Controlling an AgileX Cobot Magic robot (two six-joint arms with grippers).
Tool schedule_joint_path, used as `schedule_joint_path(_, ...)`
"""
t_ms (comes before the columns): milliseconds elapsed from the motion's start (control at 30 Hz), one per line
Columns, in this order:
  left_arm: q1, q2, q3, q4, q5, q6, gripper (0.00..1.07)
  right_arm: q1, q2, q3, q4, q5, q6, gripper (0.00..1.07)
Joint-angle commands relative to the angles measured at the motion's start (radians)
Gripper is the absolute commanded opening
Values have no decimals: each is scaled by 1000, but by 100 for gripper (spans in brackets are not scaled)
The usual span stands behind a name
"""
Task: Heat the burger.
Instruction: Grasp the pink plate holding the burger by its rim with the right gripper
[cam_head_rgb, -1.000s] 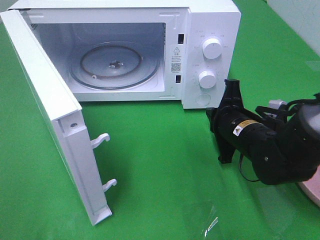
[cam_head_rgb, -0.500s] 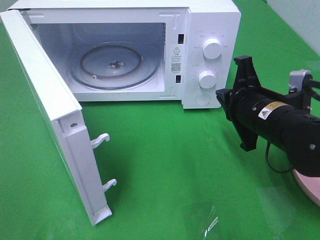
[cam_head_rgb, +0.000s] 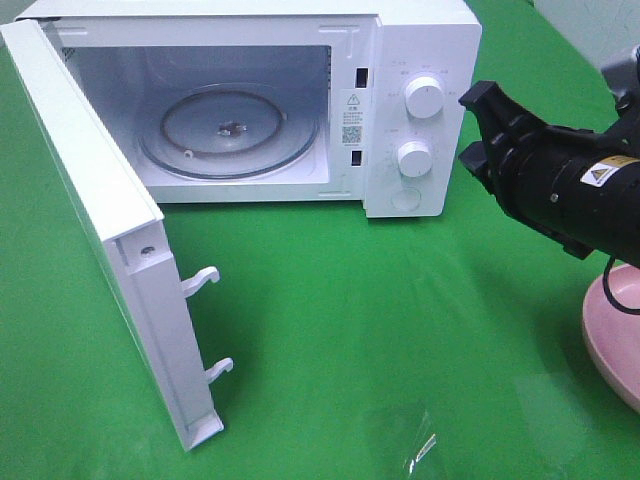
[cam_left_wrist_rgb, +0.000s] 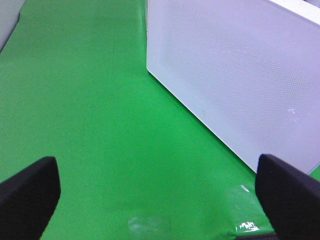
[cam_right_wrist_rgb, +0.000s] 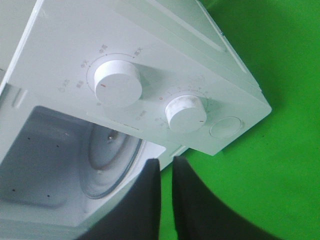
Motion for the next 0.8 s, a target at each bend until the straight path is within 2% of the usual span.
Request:
schedule_joint_path(33,-1,-15,1,-6,-14,1,98,-3,-42,0,14,115,-193,9)
schedule_joint_path(167,-1,-15,1,-6,-14,1,98,-10,-44,-19,9,233,-285,10)
schedule_joint_path(200,-1,-15,1,-6,-14,1,98,-29,-44,-45,5,329,-340,10)
schedule_joint_path(300,-1,-15,1,-6,-14,1,98,-46,-44,-62,1,383,-369,11)
schedule_joint_path(367,-1,-15,1,-6,-14,1,98,-115,-44,-132,-48,577,-458,12)
schedule_joint_path(400,-1,-15,1,-6,-14,1,98,-115,-44,-132,-48,577,-458,12)
schedule_joint_path(433,-1,-15,1,-6,-14,1,98,-142,-44,-163,-102,663,-489,12)
schedule_joint_path(467,-1,-15,1,-6,-14,1,98,-142,-44,-163,-102,663,-489,12)
schedule_joint_path(500,-1,-15,1,-6,-14,1,98,-160,-44,-189,-168,752,-501,13)
schedule_joint_path(533,-1,-15,1,-6,-14,1,98,-160,-44,-189,-168,752,-501,13)
schedule_joint_path(600,-1,-15,1,-6,-14,1,98,-171,-44,-224,-287,889,-500,14)
schedule_joint_path(633,-1,-15,1,-6,-14,1,98,-171,-44,-224,-287,889,-500,14)
schedule_joint_path(667,-1,-15,1,-6,-14,1,98,-171,-44,-243,-357,984,-500,14)
schedule_joint_path(700,-1,-15,1,-6,-14,1,98,-171,-44,-243,-357,984,-500,14)
schedule_joint_path(733,-1,-15,1,-6,-14,1,98,-171,-44,-261,-418,1070,-500,16)
schedule_joint_path(800,-1,-15,1,-6,-14,1,98,-171,-44,-275,-456,1148,-500,16)
